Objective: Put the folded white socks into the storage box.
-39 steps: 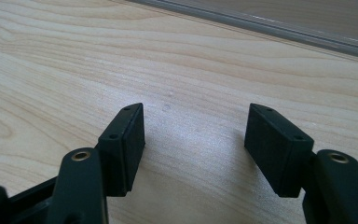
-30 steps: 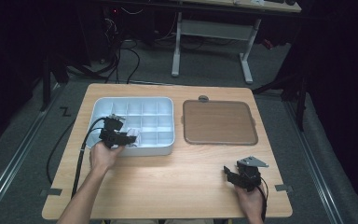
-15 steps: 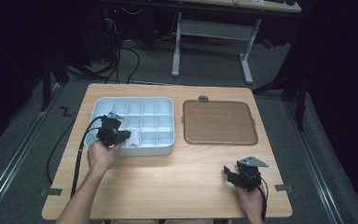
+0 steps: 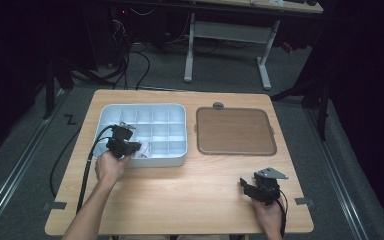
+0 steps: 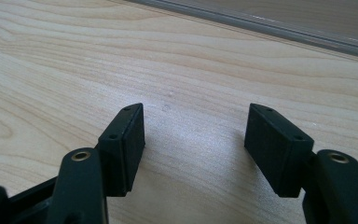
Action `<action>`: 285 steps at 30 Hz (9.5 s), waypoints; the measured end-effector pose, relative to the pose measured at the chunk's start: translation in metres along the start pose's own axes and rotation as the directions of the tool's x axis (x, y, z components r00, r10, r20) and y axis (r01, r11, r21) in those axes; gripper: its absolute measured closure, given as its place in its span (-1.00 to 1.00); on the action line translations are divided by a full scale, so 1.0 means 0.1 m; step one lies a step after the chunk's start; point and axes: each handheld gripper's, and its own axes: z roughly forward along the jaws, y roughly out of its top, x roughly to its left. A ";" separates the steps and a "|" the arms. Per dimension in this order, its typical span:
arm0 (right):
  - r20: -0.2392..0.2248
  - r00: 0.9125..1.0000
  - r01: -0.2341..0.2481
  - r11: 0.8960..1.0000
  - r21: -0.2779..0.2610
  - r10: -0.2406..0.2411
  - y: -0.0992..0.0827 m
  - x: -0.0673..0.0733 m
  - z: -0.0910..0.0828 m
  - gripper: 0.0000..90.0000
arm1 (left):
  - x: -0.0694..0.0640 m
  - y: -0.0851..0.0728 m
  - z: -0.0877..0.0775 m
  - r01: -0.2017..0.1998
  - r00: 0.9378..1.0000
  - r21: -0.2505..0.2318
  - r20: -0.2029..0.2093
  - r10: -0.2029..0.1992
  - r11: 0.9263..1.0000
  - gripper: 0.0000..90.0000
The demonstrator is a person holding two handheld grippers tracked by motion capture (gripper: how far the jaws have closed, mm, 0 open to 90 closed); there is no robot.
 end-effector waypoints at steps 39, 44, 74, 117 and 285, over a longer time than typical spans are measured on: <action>0.002 1.000 0.000 1.000 0.000 0.000 0.00 0.00 0.00 -0.15 | -0.14 -0.08 -0.08 -0.054 0.999 0.059 0.003 0.054 0.997 0.55; 0.001 1.000 -0.001 1.000 0.000 0.001 0.00 0.00 0.00 -0.15 | -0.12 -0.09 -0.03 -0.075 0.997 0.060 -0.025 0.077 0.995 0.59; 0.003 1.000 0.000 1.000 0.000 0.000 0.00 0.00 0.00 -0.15 | -0.11 -0.01 -0.12 -0.062 0.998 -0.013 0.012 0.062 0.998 0.38; 0.007 1.000 -0.004 1.000 0.001 0.004 0.00 0.00 0.00 -0.14 | -0.09 0.23 -0.97 0.032 0.988 -0.218 0.153 0.002 0.976 0.11; 0.022 1.000 -0.010 1.000 -0.001 0.010 0.00 0.01 0.01 -0.11 | 0.15 -1.06 -0.41 -0.007 0.999 -0.223 0.031 0.015 0.975 -0.13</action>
